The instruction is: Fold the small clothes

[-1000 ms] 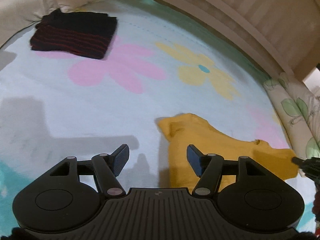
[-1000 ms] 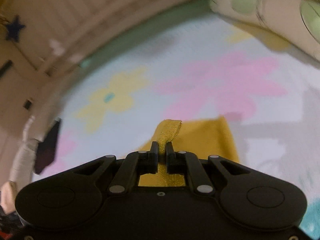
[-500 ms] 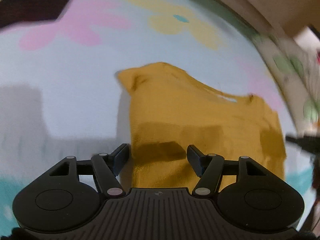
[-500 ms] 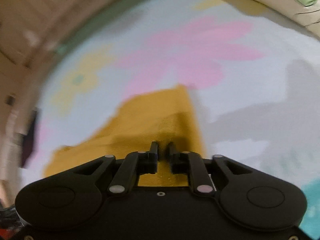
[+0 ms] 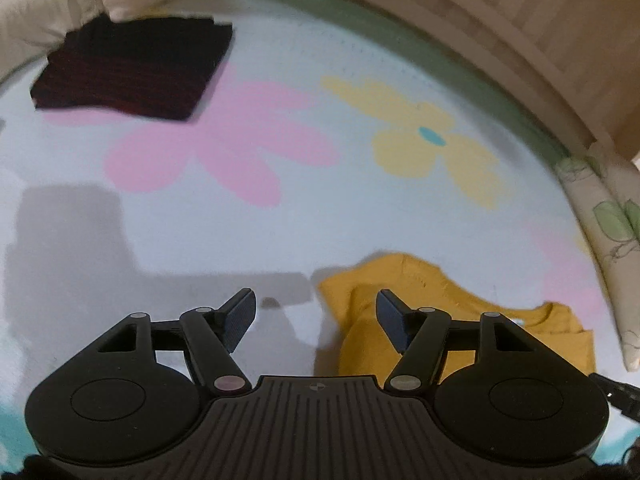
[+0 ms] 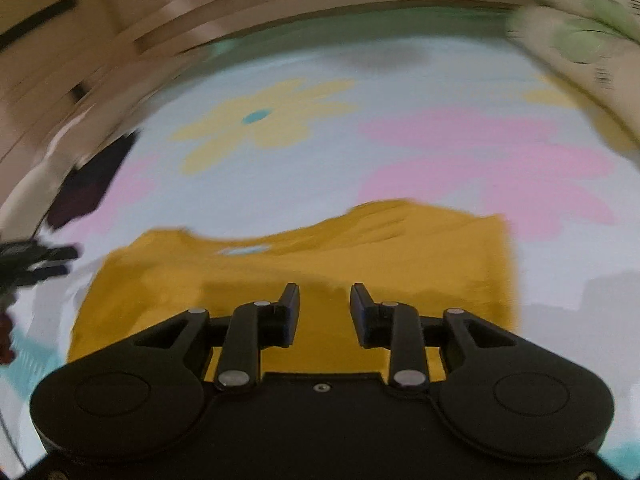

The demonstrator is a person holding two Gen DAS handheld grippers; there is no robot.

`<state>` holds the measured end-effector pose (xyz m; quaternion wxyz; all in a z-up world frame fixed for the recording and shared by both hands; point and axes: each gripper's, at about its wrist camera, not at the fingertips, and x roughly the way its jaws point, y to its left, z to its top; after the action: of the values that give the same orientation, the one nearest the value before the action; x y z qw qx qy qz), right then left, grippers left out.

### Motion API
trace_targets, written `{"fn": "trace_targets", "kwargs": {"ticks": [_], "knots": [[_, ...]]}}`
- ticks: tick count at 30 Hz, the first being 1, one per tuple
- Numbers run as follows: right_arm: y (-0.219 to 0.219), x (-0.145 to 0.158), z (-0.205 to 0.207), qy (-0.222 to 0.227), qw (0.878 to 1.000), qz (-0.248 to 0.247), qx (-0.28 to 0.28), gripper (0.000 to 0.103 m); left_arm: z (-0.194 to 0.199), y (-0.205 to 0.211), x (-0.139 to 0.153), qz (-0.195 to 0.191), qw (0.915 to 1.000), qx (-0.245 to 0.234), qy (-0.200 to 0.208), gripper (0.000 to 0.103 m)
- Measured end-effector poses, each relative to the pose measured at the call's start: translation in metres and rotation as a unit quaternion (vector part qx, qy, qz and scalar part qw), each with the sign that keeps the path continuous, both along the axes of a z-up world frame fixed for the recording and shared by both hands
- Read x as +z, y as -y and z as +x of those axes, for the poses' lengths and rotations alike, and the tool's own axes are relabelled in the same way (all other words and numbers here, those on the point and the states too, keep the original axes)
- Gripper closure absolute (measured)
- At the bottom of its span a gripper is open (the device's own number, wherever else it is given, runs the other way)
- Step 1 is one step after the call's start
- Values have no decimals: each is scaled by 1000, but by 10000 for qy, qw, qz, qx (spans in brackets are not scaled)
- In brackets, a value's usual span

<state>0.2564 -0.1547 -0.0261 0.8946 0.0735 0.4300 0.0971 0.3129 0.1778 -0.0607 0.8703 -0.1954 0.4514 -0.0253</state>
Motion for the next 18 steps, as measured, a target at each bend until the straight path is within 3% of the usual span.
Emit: {"fn": "trace_targets", "kwargs": {"ticks": [5, 11, 13, 18], "knots": [[-31, -8, -3, -94, 9989, 15, 451, 62, 12, 7, -11, 313, 9994, -127, -86, 38], [-67, -4, 13, 77, 9953, 99, 964, 62, 19, 19, -15, 1056, 9942, -106, 142, 38], [-89, -1, 27, 127, 9926, 59, 1208, 62, 21, 7, -14, 862, 9961, 98, 174, 38], [-156, 9, 59, 341, 9786, 89, 2026, 62, 21, -38, -13, -83, 9978, 640, 160, 39]]}}
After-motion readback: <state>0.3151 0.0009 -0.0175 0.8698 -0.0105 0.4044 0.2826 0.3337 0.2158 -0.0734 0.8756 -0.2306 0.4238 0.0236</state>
